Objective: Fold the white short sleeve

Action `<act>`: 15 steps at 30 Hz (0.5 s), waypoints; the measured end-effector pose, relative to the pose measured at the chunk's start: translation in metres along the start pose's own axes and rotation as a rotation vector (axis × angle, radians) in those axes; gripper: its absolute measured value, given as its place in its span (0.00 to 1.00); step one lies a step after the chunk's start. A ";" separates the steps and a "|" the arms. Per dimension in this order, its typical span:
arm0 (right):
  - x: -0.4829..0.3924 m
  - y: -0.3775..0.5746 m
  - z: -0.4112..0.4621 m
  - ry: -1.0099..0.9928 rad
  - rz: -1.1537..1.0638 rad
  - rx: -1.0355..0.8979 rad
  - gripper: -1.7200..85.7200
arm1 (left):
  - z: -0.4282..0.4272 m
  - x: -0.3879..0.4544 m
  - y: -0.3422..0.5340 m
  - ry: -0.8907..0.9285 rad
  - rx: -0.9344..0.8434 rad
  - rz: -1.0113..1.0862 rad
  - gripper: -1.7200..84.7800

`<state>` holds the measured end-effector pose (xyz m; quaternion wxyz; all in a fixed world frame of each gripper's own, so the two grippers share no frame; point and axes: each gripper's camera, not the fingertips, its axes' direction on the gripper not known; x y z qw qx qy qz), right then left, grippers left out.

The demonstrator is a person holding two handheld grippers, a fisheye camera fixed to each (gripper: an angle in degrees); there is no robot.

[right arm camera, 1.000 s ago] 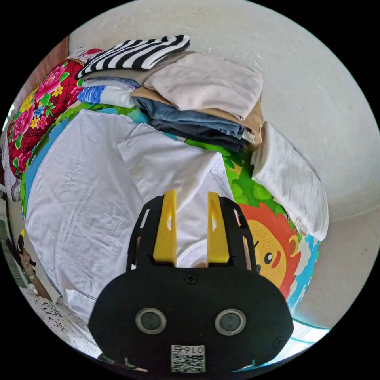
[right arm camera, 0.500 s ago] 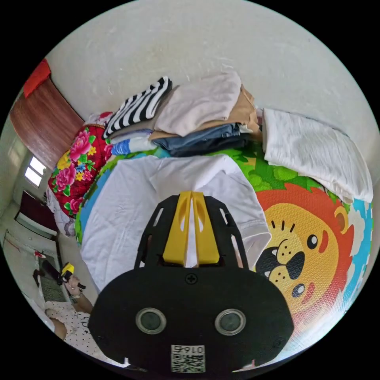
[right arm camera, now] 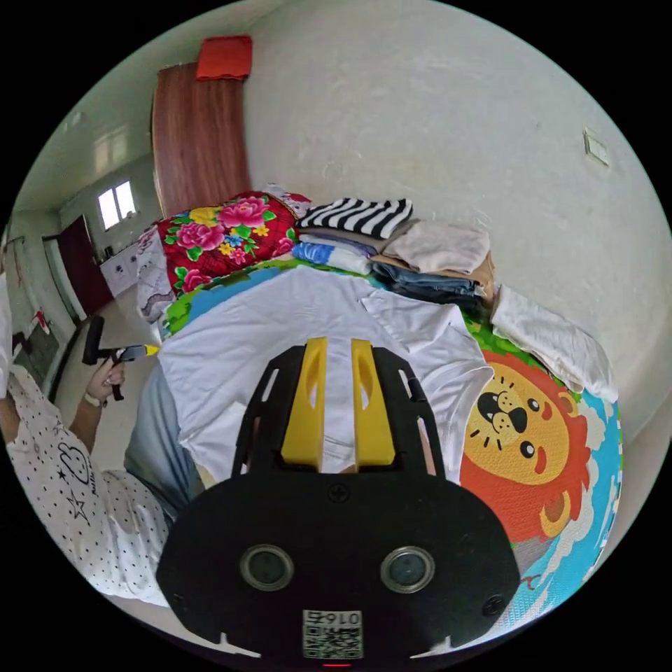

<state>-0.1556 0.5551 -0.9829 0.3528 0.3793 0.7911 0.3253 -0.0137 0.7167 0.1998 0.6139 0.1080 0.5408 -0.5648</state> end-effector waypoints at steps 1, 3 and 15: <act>-0.023 0.006 -0.014 0.006 -0.051 0.044 0.09 | 0.000 -0.004 0.001 0.010 -0.009 -0.009 0.13; -0.055 0.010 -0.027 0.028 -0.123 0.075 0.10 | 0.001 -0.015 0.002 0.027 -0.029 -0.022 0.14; -0.165 -0.077 -0.023 0.001 -0.293 -0.028 0.11 | -0.016 -0.037 0.008 0.068 0.006 0.035 0.02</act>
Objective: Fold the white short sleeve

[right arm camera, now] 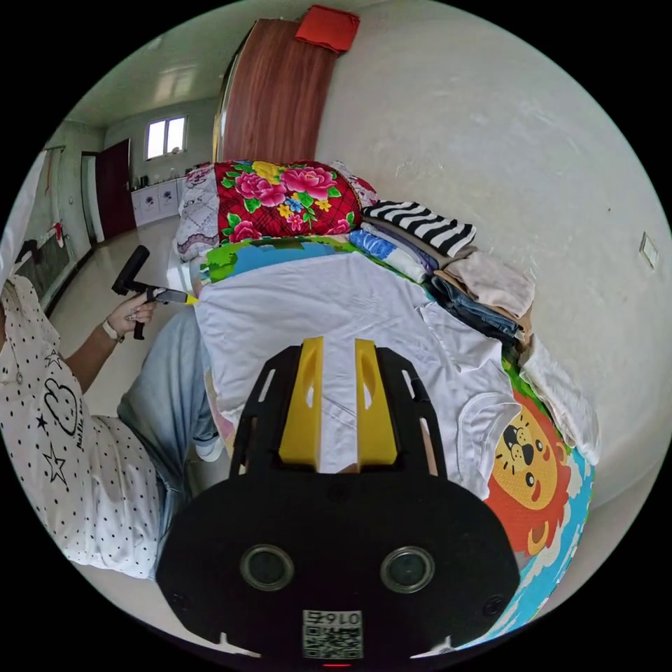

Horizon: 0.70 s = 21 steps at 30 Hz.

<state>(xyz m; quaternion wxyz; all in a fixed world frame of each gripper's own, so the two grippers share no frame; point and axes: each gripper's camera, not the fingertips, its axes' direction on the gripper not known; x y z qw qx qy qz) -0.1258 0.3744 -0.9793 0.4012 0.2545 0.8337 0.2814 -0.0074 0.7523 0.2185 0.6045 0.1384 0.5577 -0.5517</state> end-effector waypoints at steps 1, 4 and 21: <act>-0.006 -0.019 0.006 0.015 -0.014 -0.011 0.10 | -0.005 0.003 0.001 0.003 0.021 0.015 0.02; -0.019 -0.078 0.028 0.028 -0.056 -0.076 0.10 | -0.028 0.018 0.003 0.071 0.118 0.103 0.01; -0.034 -0.524 0.352 0.113 0.101 -0.375 0.10 | -0.026 0.065 0.017 0.462 0.277 0.414 0.01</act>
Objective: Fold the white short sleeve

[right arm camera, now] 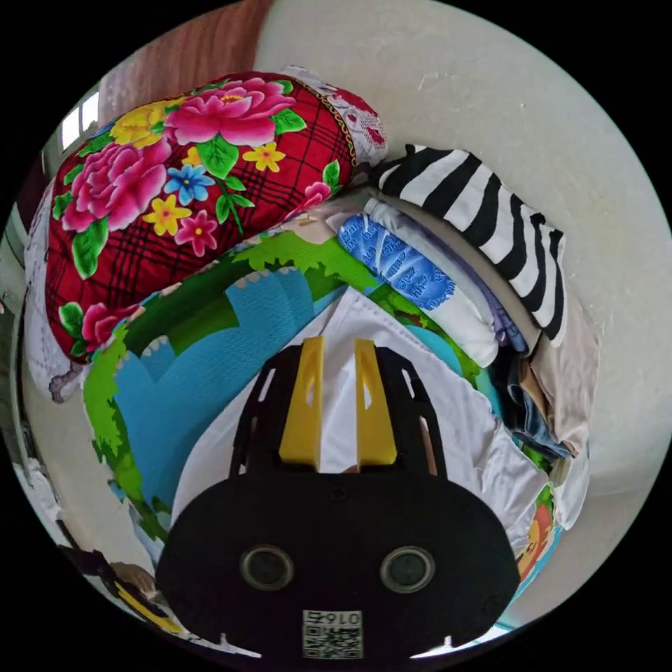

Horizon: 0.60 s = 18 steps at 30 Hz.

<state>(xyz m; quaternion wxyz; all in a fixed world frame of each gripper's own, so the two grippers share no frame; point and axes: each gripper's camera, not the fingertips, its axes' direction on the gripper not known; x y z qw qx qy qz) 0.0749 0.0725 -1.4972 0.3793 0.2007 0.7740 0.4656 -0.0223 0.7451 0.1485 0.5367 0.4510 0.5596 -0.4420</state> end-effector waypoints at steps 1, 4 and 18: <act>-0.002 -0.032 0.020 -0.006 0.040 -0.041 0.10 | -0.004 -0.004 0.002 0.010 0.006 -0.010 0.01; -0.003 -0.095 0.063 0.012 0.123 -0.131 0.11 | -0.027 -0.022 0.014 0.025 0.046 -0.055 0.01; -0.055 -0.266 0.133 0.362 0.079 -0.230 0.08 | -0.083 -0.073 0.050 -0.048 0.057 -0.156 0.01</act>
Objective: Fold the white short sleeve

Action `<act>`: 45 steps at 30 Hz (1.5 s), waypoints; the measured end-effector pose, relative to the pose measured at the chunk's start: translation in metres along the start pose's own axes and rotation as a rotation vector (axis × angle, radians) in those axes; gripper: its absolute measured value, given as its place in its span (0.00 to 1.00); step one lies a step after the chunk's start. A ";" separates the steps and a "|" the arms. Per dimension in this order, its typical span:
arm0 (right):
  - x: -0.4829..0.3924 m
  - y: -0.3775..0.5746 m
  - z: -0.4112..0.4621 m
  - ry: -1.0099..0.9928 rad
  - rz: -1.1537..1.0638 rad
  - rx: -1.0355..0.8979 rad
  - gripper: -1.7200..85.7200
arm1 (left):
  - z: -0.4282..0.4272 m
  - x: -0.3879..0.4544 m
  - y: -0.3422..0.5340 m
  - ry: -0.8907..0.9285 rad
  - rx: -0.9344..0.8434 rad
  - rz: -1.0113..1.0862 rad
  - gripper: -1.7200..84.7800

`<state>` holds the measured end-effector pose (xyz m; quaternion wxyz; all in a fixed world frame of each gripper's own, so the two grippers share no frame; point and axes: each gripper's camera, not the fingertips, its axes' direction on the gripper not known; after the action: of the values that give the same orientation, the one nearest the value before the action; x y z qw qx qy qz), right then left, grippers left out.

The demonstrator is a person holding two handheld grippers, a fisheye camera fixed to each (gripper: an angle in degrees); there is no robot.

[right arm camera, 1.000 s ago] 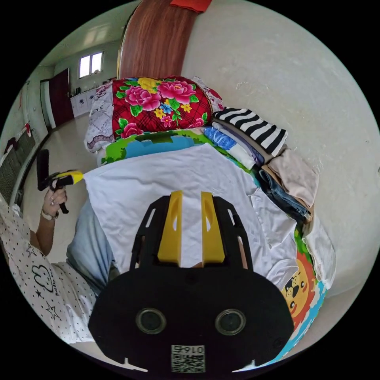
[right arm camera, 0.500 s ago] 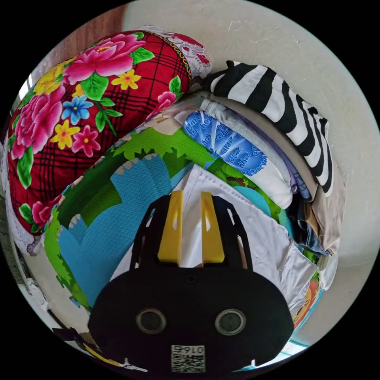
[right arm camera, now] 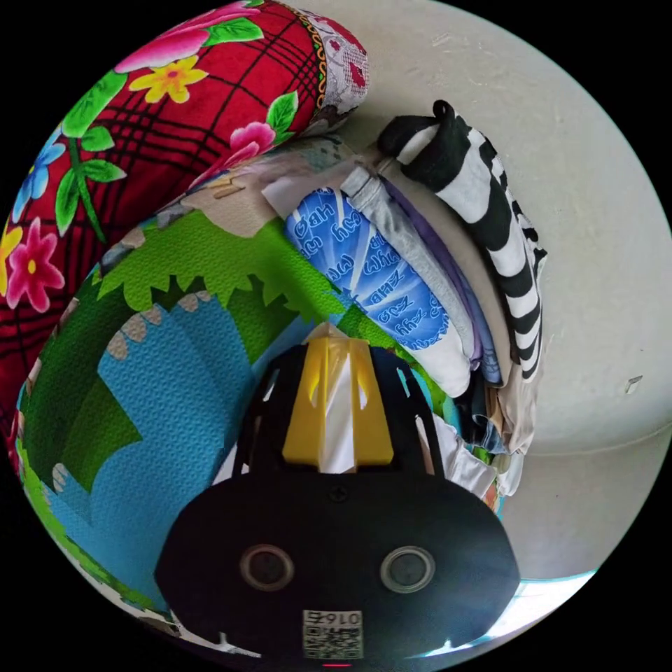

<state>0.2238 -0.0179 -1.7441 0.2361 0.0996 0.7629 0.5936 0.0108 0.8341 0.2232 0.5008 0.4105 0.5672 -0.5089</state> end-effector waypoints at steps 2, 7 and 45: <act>-0.008 -0.021 -0.007 0.039 -0.015 0.025 0.08 | -0.001 -0.005 0.004 -0.025 -0.013 -0.018 0.01; -0.004 -0.063 -0.007 0.024 0.020 0.032 0.08 | -0.012 -0.021 0.015 -0.081 -0.044 -0.089 0.01; -0.002 -0.203 0.136 -0.388 0.143 -0.093 0.03 | 0.014 -0.073 -0.006 -0.190 -0.120 -0.059 0.01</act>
<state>0.3165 0.0422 -1.9616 0.3400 0.2551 0.6659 0.6131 0.0186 0.8229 0.2961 0.5607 0.3131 0.5586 -0.5250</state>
